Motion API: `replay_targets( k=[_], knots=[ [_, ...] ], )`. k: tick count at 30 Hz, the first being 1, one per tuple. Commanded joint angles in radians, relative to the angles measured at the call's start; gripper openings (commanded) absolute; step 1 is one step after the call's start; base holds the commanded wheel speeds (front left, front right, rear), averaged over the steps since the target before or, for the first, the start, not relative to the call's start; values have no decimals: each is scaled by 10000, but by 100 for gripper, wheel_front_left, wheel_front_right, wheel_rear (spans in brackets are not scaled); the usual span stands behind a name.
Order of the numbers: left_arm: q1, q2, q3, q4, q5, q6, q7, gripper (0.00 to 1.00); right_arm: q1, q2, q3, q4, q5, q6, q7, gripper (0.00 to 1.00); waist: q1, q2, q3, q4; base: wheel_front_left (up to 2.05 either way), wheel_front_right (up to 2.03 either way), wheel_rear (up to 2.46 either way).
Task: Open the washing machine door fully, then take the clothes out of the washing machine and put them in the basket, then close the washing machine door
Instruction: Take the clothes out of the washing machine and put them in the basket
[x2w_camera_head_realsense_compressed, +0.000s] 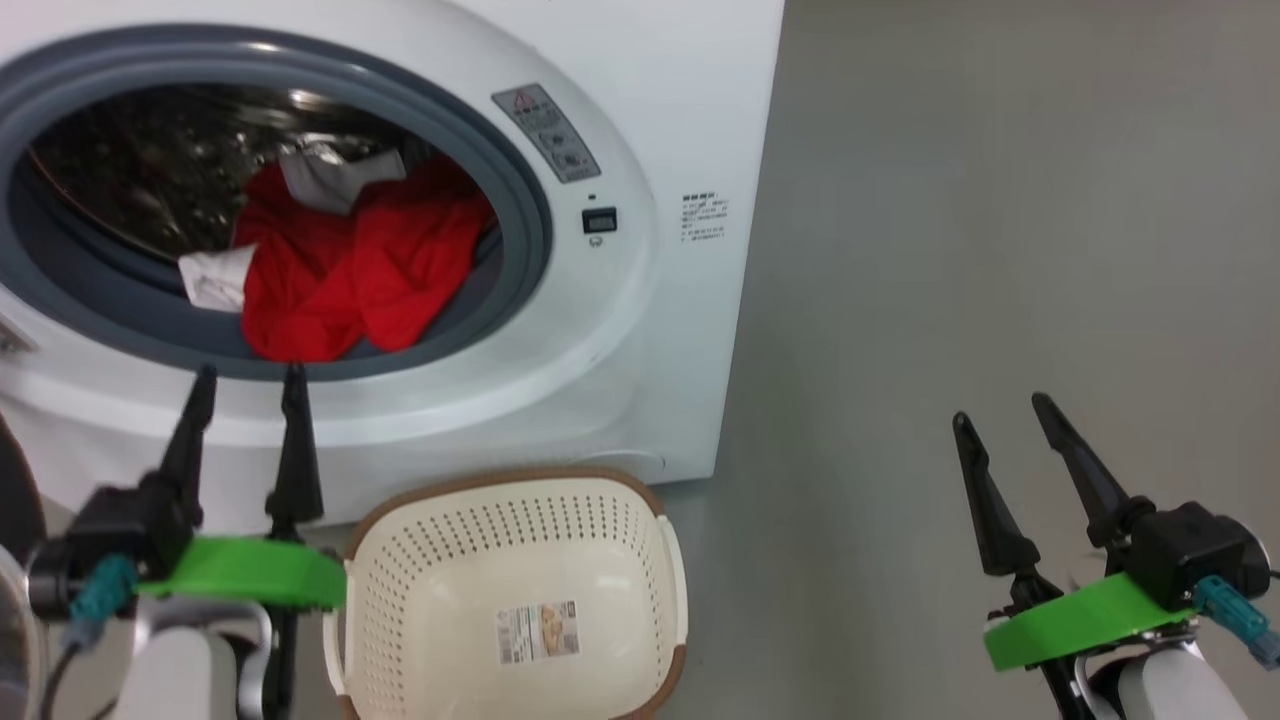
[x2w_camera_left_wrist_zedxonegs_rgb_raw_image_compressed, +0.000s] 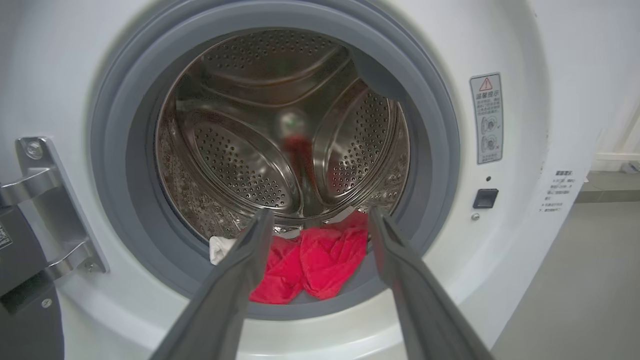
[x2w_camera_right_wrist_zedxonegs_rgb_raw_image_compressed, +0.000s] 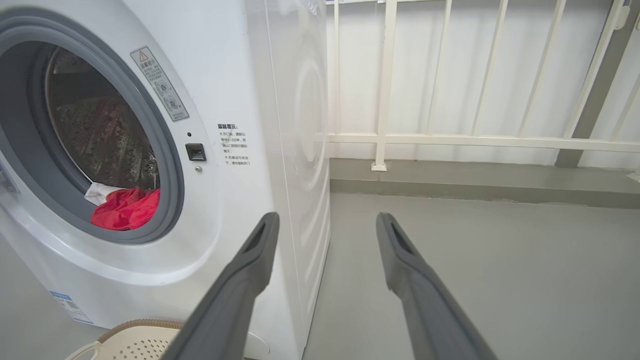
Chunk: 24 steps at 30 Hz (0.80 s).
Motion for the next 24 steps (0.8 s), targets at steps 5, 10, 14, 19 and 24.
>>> replay_targets(
  k=[5,10,14,19,24],
  knots=[
    [-1911,318,516,473,95,54,-51,100,-869,-111,222,-508,-68,62,-61,100,0,-1,1709,19,0,0,0],
    [-3473,628,738,1462,52,0,-51,100,-1362,-163,222,-680,-122,62,-61,100,0,-1,2711,-47,0,0,0],
    [-4443,876,835,2278,129,53,-51,100,-1587,-215,223,-774,-159,62,-61,100,0,-1,3294,-98,0,0,0],
    [-5794,1108,869,3574,159,179,-51,100,-1884,-312,278,-838,-206,62,-61,100,0,-1,4011,-132,0,0,0],
    [-7205,1444,800,5173,280,529,116,100,-2236,-296,464,-855,-251,62,-61,100,0,-1,4527,-247,0,0,0]
  ],
)
